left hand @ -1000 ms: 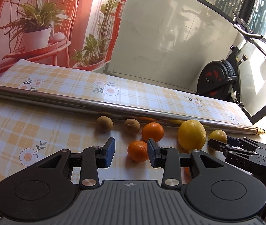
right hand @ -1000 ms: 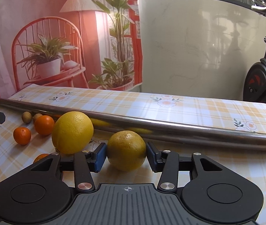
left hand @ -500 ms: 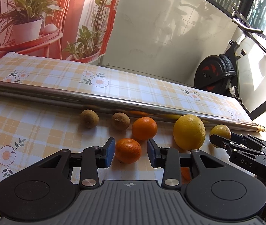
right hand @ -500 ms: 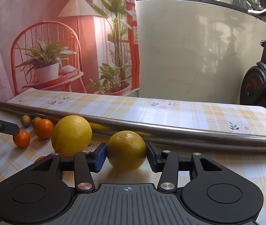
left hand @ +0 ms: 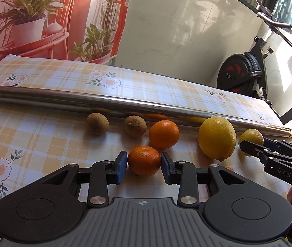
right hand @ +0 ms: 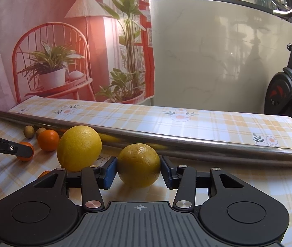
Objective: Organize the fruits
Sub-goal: 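Grasp an orange tangerine with the left tool, then carry the tangerine in the left tool while the right tool carries the grapefruit to the plate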
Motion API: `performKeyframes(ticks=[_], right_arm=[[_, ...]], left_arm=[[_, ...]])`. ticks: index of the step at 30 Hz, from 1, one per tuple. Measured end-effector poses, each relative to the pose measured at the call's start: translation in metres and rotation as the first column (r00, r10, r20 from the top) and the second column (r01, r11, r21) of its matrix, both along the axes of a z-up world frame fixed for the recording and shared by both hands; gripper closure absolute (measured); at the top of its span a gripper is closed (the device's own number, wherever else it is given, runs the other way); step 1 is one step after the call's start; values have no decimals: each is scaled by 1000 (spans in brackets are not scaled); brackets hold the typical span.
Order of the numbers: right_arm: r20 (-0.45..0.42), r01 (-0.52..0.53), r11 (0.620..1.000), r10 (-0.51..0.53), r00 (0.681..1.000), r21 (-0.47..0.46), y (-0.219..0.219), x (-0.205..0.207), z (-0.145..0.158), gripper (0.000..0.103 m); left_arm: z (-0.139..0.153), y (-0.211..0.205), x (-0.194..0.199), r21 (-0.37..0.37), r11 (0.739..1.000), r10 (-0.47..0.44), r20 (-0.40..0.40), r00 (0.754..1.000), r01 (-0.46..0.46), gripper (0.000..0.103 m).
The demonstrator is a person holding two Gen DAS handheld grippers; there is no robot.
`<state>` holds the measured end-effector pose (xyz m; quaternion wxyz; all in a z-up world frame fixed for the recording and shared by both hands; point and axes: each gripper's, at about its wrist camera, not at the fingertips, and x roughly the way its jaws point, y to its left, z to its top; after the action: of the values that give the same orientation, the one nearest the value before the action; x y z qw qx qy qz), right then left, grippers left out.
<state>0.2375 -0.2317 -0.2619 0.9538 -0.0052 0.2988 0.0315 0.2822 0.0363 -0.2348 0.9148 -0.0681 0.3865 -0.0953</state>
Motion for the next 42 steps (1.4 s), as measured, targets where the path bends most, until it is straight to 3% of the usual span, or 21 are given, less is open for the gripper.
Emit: performKeyframes(ticks=[15,25,29,42], right_arm=[[3,3,1000,-3,1000,17,-3,1,1,61],[10,9,999,-9,1000,34,-7,0,0,61],[-15,24,996,-23,1000,84,-14,-2,2,61],[49,-8,988,1,999,156,4,-77,42,61]], left_arm=[[15,-8,-28,59,998,-27,79,997,22,67],[35,-9,-70,5,999,-42,98,994,42,67],[43,-12,-91,5,997,-78,109,991,78,67],[62,-14,-140,-17,996,-80,150,985,83,67]])
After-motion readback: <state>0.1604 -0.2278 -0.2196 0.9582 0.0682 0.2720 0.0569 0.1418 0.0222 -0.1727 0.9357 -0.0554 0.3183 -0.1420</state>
